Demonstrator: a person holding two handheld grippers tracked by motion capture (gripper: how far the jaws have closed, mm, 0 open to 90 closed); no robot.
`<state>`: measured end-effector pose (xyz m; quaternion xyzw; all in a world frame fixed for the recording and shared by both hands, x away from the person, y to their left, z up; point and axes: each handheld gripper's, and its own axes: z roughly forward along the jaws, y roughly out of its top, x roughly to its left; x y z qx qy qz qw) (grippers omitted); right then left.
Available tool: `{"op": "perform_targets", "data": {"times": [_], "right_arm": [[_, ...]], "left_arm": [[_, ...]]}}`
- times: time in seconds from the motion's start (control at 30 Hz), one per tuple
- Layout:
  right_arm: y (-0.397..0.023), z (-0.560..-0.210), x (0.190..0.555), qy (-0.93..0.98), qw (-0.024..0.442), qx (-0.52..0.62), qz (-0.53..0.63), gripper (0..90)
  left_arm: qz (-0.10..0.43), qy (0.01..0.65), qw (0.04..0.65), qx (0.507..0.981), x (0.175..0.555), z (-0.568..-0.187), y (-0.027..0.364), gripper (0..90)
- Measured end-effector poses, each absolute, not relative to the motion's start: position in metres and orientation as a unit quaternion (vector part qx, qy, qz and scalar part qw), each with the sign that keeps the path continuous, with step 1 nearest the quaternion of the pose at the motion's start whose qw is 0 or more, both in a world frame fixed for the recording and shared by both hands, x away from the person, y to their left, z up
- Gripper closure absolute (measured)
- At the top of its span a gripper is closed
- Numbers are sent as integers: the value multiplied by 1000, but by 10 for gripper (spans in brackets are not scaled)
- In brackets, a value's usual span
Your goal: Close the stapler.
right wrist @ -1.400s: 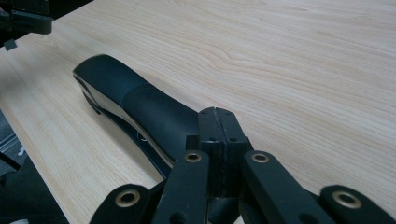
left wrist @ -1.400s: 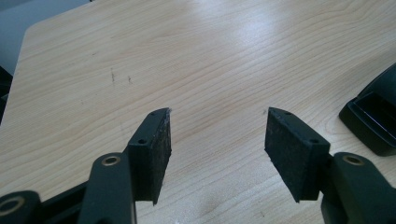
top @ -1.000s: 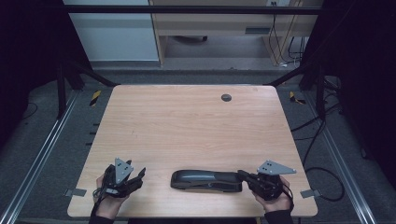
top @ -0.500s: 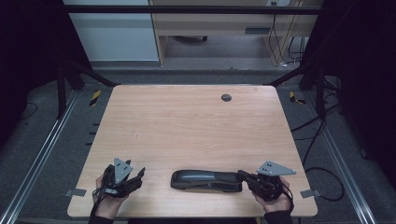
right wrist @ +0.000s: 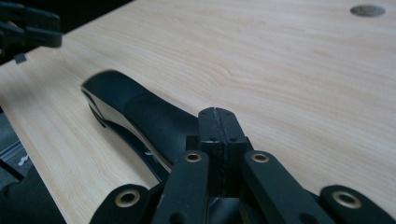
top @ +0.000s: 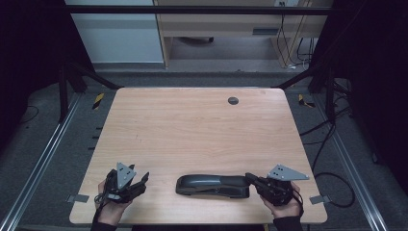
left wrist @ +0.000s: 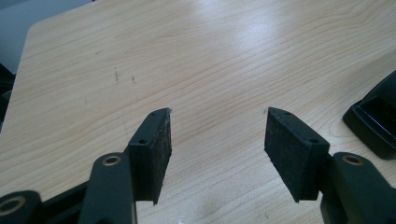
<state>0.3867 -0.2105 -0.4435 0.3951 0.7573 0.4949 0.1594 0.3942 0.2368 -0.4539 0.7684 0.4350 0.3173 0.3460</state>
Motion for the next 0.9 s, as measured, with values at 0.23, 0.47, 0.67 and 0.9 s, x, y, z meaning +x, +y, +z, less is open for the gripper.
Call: {"op": "perform_targets", "data": {"times": [0.23,0.47,0.67,0.9], "right_arm": [[-213,-439,390,748,177,400,498,724],[-235,-439,399,714,244,444,483,393],[-260,-453,410,698,252,499,447,294],[-282,-471,418,699,236,537,410,278]], "left_arm": [[314,435,348,769,396,-455,237,388],[312,436,345,770,400,-457,241,345],[309,436,341,773,407,-462,248,294],[303,450,334,771,419,-468,265,252]]}}
